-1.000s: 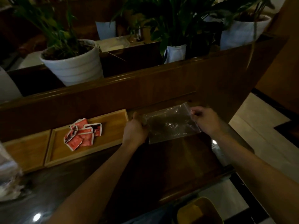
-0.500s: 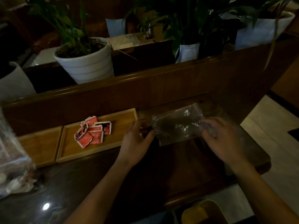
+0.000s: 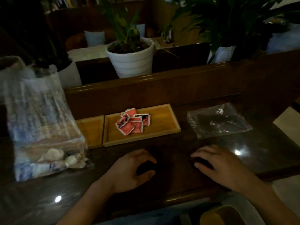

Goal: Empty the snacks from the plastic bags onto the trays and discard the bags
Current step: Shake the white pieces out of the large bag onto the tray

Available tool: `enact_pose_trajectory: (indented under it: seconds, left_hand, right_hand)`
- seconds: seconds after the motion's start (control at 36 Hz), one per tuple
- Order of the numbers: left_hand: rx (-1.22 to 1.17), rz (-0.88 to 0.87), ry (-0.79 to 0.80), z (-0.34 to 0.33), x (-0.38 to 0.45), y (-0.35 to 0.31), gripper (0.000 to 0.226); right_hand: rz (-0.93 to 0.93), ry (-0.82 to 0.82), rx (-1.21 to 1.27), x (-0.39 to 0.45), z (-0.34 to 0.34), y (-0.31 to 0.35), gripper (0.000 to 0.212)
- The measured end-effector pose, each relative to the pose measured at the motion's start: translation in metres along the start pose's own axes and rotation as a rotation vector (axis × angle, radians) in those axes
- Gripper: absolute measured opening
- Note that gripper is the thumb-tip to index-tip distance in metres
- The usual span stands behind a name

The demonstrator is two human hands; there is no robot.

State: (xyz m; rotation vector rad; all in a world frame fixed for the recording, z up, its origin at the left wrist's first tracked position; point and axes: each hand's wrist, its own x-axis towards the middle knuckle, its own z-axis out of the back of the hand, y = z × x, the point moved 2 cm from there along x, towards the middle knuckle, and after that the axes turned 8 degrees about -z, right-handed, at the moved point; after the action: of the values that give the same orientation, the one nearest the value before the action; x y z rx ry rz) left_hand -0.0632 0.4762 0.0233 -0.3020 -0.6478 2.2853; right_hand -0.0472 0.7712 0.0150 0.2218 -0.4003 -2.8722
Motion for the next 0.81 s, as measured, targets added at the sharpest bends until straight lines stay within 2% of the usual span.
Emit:
enact_pose_trajectory:
  seconds: [0.14,0.33,0.56,0.69,0.81]
  left_hand:
    - [0.067,0.052,-0.044,0.017,-0.051,0.028,0.035]
    - [0.099,0.129,-0.137,0.048,-0.125,0.064,0.03]
    - [0.171,0.291,-0.275,0.081,-0.209,0.101,0.031]
    - [0.201,0.411,-0.41,0.097,-0.243,0.121,0.047]
    - [0.193,0.515,-0.556,0.101,-0.257,0.143,0.033]
  right_hand:
    - [0.044,0.091,0.035,0.013,-0.004,0.06,0.036]
    - [0.111,0.132,0.034,0.037,-0.022,0.136,0.035]
    - [0.165,0.054,0.049,0.068,-0.034,0.21,0.031]
    - [0.171,-0.003,0.126,0.094,-0.03,0.254,0.035]
    - [0.192,-0.068,0.131,0.118,-0.026,0.283,0.046]
